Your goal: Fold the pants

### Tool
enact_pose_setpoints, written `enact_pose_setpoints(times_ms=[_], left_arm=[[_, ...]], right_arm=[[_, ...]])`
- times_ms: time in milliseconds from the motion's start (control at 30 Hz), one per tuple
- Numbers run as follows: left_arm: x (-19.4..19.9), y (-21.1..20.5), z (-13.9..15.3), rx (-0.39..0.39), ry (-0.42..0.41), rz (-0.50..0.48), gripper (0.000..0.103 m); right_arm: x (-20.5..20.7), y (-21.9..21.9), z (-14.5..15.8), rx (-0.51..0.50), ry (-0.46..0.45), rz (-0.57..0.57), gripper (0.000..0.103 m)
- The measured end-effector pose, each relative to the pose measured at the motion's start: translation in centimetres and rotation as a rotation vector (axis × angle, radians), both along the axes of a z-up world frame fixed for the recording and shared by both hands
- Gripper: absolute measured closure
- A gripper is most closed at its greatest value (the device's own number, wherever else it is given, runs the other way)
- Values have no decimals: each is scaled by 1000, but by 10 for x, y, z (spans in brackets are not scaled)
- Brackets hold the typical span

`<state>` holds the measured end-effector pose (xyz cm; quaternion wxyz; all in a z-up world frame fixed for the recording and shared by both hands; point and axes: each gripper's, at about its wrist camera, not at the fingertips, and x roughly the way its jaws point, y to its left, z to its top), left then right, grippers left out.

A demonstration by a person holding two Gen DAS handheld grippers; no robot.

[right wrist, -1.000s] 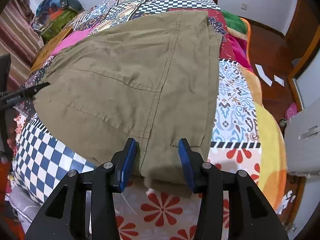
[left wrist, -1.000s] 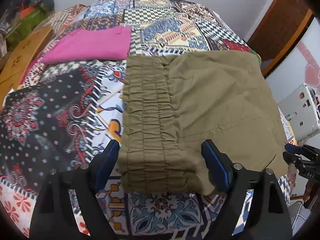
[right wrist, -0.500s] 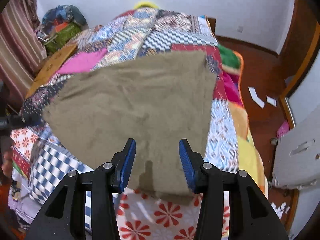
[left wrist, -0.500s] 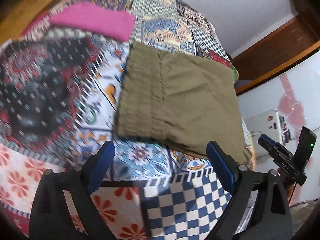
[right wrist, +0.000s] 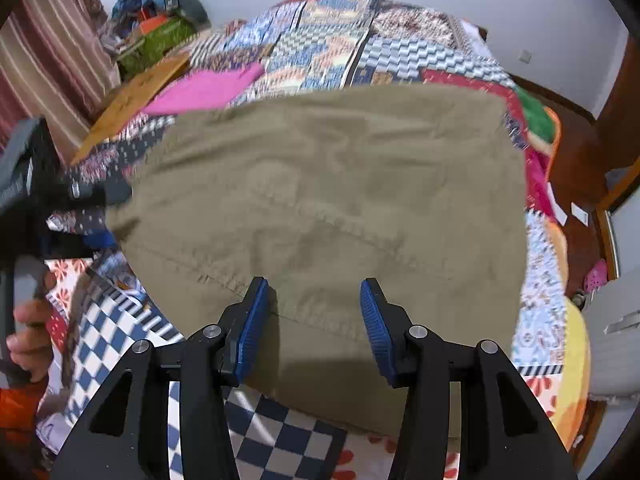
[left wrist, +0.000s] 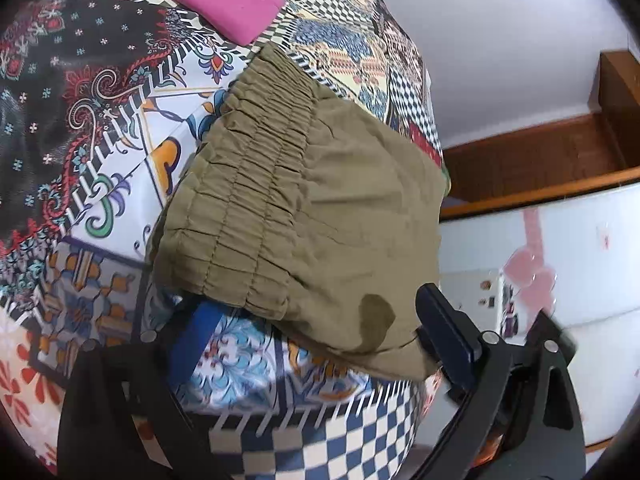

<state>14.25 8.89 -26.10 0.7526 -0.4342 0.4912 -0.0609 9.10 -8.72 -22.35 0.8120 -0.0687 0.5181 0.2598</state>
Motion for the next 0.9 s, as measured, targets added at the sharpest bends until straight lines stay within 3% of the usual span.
enact_pose_setpoints(times_ms=[300,533,767,833,900], left_arm=[[29,-7,-5,51,-4,53,5],[40,0,-14,-3,23,115,1],[38,-1,-12,2,0,113,1],[39,1,-11,2,-10,117,10],[43,4,-8,17,-18,119,30]], right_arm=[[5,-6,-7,45,50,-9,58],[4,-4,-9,51,54,-5,58],[5,-7,-10,64,55,-1,58],[6,-7,-10,65,56,1,58],[6,-8,-10,67,55,3,57]])
